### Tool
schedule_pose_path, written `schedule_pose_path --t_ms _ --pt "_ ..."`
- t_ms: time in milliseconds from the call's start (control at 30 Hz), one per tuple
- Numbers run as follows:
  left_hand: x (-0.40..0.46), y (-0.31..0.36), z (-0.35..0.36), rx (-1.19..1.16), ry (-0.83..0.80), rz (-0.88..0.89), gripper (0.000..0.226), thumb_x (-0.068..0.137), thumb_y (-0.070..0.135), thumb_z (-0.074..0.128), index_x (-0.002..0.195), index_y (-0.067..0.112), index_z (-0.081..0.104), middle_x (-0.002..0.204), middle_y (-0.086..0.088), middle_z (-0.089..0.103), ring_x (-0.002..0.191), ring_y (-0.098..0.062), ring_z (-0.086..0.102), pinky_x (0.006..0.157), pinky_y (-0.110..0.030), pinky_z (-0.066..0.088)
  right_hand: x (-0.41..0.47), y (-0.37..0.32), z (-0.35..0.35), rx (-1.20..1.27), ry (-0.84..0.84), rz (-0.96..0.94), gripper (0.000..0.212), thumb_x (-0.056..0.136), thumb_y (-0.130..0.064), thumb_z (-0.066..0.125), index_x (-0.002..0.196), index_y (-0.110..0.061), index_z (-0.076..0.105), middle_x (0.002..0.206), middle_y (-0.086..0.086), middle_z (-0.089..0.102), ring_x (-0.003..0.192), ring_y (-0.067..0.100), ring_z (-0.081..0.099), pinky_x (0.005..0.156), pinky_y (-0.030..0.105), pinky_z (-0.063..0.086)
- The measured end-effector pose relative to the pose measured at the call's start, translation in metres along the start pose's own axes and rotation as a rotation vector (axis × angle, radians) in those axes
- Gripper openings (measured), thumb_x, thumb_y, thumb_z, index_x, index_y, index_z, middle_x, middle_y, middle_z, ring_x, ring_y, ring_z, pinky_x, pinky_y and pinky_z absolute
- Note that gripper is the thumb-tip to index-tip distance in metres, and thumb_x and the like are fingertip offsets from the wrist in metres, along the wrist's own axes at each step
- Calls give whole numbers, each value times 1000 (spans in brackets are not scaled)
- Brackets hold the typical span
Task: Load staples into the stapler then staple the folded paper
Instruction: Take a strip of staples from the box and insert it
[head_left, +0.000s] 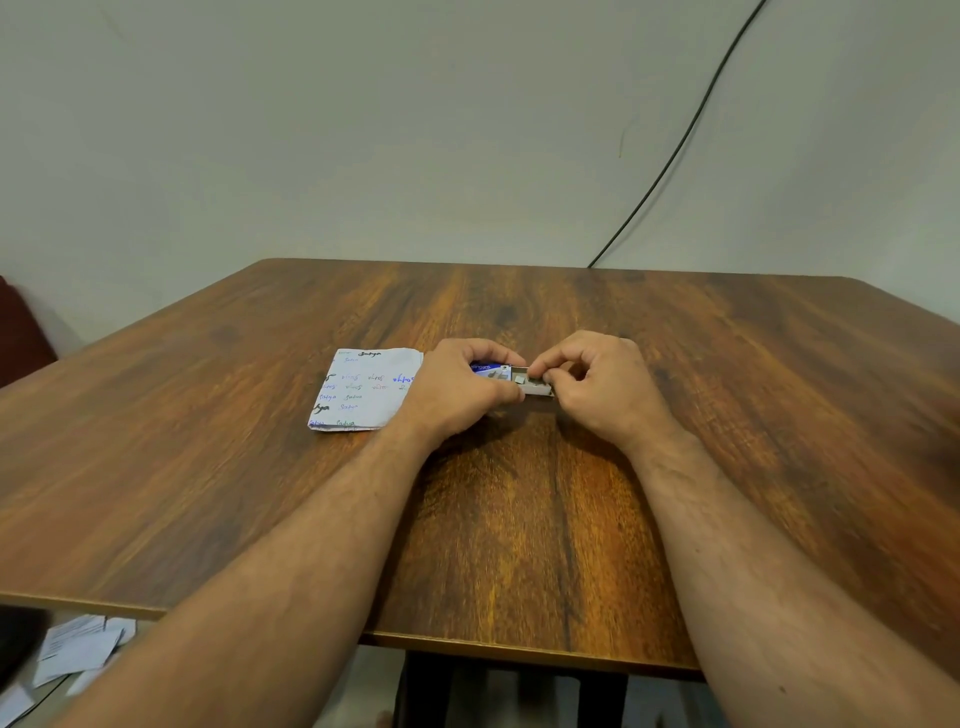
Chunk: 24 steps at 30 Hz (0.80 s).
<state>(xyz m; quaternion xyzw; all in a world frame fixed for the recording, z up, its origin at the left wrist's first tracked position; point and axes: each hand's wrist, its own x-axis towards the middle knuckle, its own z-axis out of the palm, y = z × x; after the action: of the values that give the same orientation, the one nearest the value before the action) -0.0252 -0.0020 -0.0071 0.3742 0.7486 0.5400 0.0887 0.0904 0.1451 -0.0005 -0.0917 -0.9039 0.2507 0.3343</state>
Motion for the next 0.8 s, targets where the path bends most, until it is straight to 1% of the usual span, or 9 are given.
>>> schedule_pose_path --t_ms 133,267,333,500,600,700,800 --pt "0 1 0 8 -11 -5 26 73 15 81 97 24 78 95 3 75 86 -13 71 72 -22 57 0 0 -3 -28 -33 -11 21 87 -13 70 86 -31 80 90 -14 68 85 2 62 77 21 50" --pt "-1 0 0 13 -31 -13 26 67 15 80 91 25 78 87 2 76 81 -17 73 76 -35 62 -1 -2 -8 -92 -82 -33 19 87 -14 70 89 -30 80 90 -12 68 86 4 61 81 27 52" --pt "-1 0 0 24 -37 -16 26 65 16 79 90 25 78 86 2 76 79 -17 73 77 -36 62 -1 -5 -9 -123 -105 -39 18 87 -15 69 89 -29 80 92 -11 68 88 6 61 83 30 53" --pt "-1 0 0 16 -38 -10 26 69 12 79 92 24 78 85 2 76 73 -11 71 67 -25 56 -1 -7 -9 -149 -111 -42 18 88 -16 66 91 -28 79 93 -10 67 88 6 60 83 30 53" --pt "-3 2 0 -45 -40 -34 26 71 5 78 93 19 78 81 -2 76 65 -11 73 63 -24 55 -2 -8 -8 -140 -83 -43 19 86 -15 66 88 -29 78 91 -11 68 86 5 60 82 29 53" --pt "-3 3 -1 -82 -60 -43 25 73 2 76 94 15 78 75 -2 75 62 -15 74 59 -22 53 -1 -8 -8 -121 -79 -49 20 84 -14 66 86 -30 77 86 -17 65 82 3 60 81 29 53" --pt "-3 3 -1 -67 -68 -47 24 73 4 76 94 15 79 75 -2 75 62 -11 72 58 -19 52 0 -6 -9 -118 -97 -43 21 85 -14 67 86 -31 78 86 -17 65 83 3 61 80 29 54"
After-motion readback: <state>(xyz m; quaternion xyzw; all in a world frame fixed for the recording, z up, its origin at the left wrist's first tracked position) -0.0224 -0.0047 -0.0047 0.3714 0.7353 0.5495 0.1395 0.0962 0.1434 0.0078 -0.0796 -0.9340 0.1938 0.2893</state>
